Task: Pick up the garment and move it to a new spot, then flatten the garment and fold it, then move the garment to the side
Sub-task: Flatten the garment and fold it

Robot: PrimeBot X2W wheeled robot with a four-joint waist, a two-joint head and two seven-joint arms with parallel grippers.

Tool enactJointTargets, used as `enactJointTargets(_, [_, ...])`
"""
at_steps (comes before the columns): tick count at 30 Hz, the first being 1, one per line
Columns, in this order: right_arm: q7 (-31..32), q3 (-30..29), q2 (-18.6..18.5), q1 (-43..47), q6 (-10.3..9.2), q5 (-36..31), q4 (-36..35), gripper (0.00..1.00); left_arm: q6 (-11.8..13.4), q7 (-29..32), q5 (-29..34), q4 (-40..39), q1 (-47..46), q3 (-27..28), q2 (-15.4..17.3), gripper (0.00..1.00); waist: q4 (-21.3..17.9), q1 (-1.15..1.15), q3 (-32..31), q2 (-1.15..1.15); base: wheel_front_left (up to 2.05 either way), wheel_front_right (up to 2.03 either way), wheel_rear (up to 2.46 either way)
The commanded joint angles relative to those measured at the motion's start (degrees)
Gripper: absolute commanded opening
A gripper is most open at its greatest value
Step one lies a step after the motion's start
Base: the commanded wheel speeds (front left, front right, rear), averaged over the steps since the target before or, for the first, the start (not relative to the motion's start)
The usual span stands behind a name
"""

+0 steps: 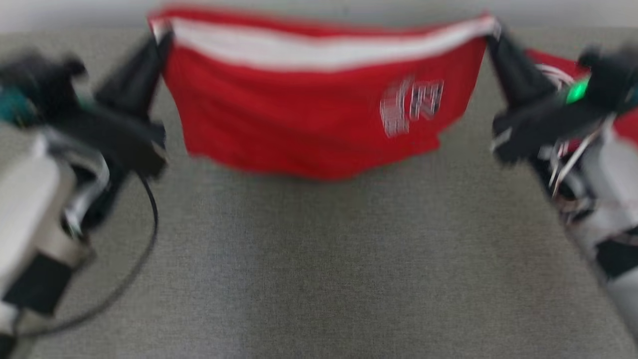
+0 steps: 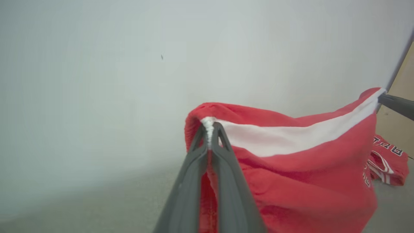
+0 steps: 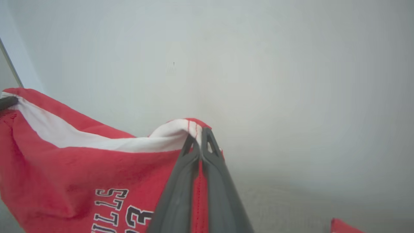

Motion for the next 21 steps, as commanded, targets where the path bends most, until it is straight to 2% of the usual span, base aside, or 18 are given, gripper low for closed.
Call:
enactJointTargets(1, [1.66, 0.2, -1.02, -6.08, -0.11, 0.59, 1.08, 0.0, 0.12, 1.83, -2.36, 1.01, -6.19, -0.44, 0.38, 0.0, 0.94, -0.01, 8.14, -0.01, 0.0, 0.0, 0.0])
enactJointTargets(7, [6.99, -1.45, 1.99, -30.46, -0.11, 5.36, 10.86, 0.0, 0.12, 7.22, -10.07, 9.45, -30.55, -1.7, -0.32, 0.0, 0.79, -0.01, 15.99, -0.01, 0.0, 0.0, 0.0])
enactJointTargets(13, [7.8, -5.67, 7.18, -50.97, -0.11, 7.06, 24.16, 0.0, 0.12, 7.79, -14.3, 18.13, -49.34, -2.88, -2.87, 0.0, -0.7, -0.01, 20.42, -0.01, 0.0, 0.0, 0.0])
enactJointTargets(18, [3.67, -4.81, 9.48, -62.96, -0.11, 3.19, 32.68, 0.0, 0.12, 5.14, -15.09, 24.5, -60.28, -5.6, -4.33, 0.0, -2.36, -0.01, 22.4, -0.01, 0.0, 0.0, 0.0])
enactJointTargets(21, [2.24, -4.12, 9.83, -65.1, -0.11, 2.66, 34.48, 0.0, 0.12, 3.56, -15.5, 26.11, -62.43, -6.46, -4.47, 0.0, -2.7, -0.01, 22.72, -0.01, 0.0, 0.0, 0.0])
